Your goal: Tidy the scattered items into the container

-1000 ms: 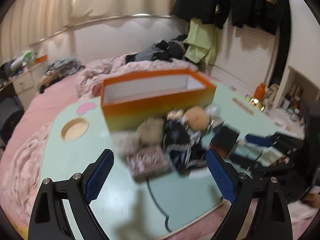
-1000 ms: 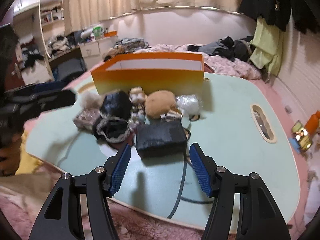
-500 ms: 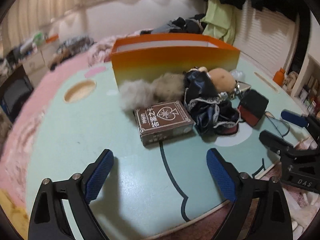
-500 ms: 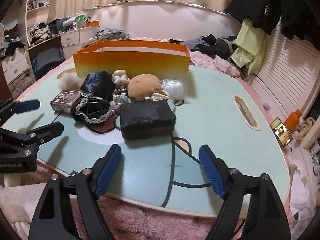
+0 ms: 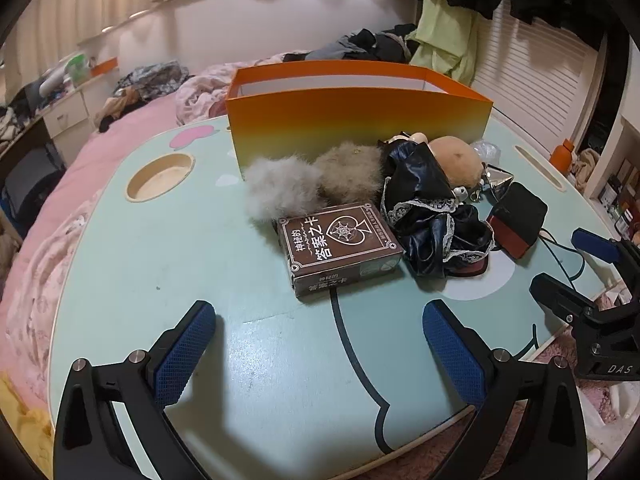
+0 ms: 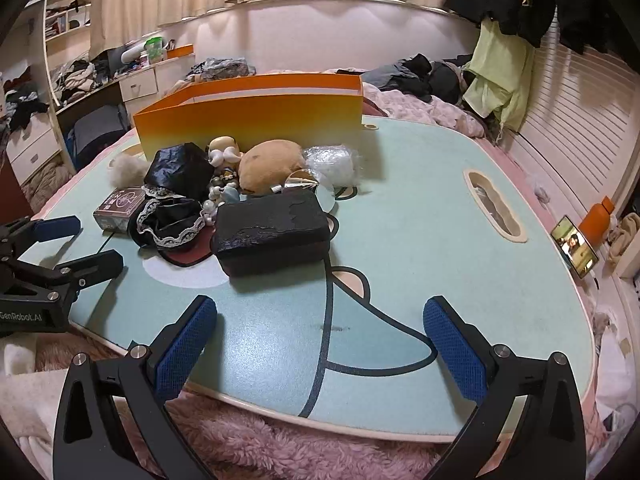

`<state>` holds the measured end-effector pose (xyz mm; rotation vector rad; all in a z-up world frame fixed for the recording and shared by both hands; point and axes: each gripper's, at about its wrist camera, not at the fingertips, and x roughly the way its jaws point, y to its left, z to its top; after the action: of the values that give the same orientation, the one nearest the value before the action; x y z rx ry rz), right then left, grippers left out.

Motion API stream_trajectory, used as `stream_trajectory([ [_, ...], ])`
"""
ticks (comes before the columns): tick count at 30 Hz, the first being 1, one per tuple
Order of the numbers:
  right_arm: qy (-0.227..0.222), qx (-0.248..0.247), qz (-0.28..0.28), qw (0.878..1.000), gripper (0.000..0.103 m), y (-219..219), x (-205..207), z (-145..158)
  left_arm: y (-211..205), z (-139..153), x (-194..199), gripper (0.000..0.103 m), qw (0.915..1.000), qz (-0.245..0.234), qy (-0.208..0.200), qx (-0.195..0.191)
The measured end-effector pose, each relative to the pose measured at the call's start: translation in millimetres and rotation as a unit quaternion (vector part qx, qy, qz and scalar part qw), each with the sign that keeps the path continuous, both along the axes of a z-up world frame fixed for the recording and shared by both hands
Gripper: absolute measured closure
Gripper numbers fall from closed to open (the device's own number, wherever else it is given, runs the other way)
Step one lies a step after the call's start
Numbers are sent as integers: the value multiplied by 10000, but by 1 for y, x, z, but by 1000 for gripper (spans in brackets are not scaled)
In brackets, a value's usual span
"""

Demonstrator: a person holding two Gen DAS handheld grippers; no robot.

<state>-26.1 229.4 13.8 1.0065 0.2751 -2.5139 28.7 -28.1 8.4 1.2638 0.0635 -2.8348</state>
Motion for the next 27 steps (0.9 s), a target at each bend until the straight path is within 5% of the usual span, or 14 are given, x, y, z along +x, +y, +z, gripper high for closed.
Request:
stream_trajectory([
  [27,59,-6,66,10000,0,-2,-2,-1,0,-1,5,0,9995,-234,200,7],
])
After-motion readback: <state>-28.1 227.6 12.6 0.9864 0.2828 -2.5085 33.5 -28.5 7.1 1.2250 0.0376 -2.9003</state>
